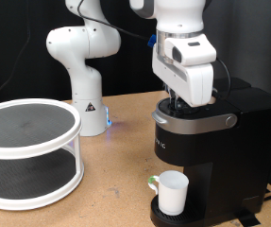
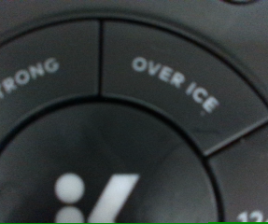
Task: Make a cup of coffee with the keurig machine
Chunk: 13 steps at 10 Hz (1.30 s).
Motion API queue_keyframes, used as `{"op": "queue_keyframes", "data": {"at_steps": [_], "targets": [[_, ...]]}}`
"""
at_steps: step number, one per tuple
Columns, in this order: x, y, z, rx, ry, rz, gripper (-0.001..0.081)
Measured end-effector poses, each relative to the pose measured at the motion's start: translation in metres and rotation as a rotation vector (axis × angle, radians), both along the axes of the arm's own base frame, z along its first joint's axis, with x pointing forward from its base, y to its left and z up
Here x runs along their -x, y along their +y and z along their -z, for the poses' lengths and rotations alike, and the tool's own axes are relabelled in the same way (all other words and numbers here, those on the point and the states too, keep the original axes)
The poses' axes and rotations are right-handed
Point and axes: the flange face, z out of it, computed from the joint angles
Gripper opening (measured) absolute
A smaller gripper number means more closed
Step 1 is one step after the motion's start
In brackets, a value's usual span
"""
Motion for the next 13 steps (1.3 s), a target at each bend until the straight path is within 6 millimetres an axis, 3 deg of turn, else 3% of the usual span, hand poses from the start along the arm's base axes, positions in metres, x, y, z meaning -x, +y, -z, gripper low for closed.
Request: {"op": "queue_keyframes", "data": {"at_steps": [7,13], "targets": [[-0.018,-0.019,0.0,0.016,0.185,0.064,0.0001],[-0.026,-0.021,0.0,-0.095,0.004,-0.017,0.0001]]}}
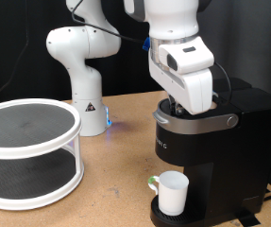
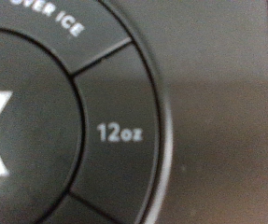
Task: Make a cup of coffee with the keurig machine
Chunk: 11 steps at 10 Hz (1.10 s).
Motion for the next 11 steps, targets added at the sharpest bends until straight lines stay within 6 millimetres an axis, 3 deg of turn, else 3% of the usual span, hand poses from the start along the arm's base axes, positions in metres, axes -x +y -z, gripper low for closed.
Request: {"op": "queue_keyframes", "data": {"at_steps": [3,7,11], "targets": [[0.01,0.005,0.0,-0.028,-0.048,-0.04,0.0001],[0.026,0.028,0.0,-0.034,-0.078,-0.068,0.0001],[0.027,0.032,0.0,-0.025,-0.042,-0.012,0.0001]]}}
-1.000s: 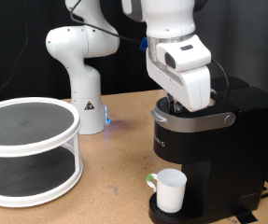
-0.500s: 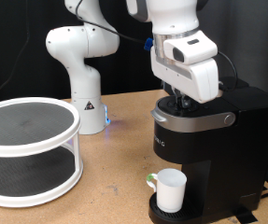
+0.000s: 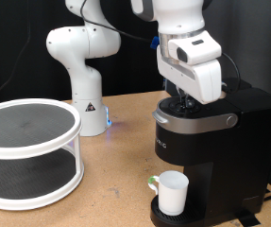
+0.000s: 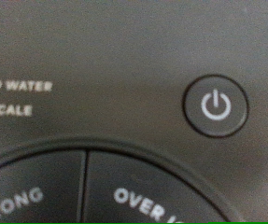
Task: Make a cup of coffee with the keurig machine
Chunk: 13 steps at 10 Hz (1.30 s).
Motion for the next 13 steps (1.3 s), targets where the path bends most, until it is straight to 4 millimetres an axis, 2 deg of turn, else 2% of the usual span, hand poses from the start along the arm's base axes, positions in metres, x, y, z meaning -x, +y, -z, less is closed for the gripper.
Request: {"op": "queue_keyframes", "data": {"at_steps": [6,13], "targets": [[-0.027,0.001,0.001,0.029,0.251,0.071,0.0001],[-0.034,-0.001,0.003,0.058,0.305,0.055,0.0001]]}}
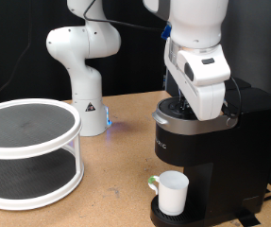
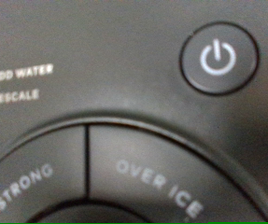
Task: Make a cup of coffee with the keurig machine
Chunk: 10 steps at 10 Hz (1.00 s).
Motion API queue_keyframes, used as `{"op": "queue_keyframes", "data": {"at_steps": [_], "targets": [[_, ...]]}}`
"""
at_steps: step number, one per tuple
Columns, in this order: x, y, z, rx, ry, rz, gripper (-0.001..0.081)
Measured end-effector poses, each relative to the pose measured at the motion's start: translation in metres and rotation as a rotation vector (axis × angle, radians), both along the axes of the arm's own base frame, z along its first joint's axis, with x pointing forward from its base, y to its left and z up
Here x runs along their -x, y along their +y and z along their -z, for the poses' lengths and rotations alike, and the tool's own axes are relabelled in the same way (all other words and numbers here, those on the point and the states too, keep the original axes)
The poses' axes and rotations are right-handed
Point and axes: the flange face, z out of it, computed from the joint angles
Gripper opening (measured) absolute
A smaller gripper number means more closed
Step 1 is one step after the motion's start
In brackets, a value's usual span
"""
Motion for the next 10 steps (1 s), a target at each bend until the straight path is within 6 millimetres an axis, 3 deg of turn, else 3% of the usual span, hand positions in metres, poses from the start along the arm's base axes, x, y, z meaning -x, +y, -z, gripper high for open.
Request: {"op": "queue_keyframes", "data": {"at_steps": [6,10], "targets": [[0.0,0.004,-0.003,-0.123,-0.073,-0.084,0.0001],[0.015,0.003,-0.031,-0.135,-0.113,-0.138,0.0001]]}}
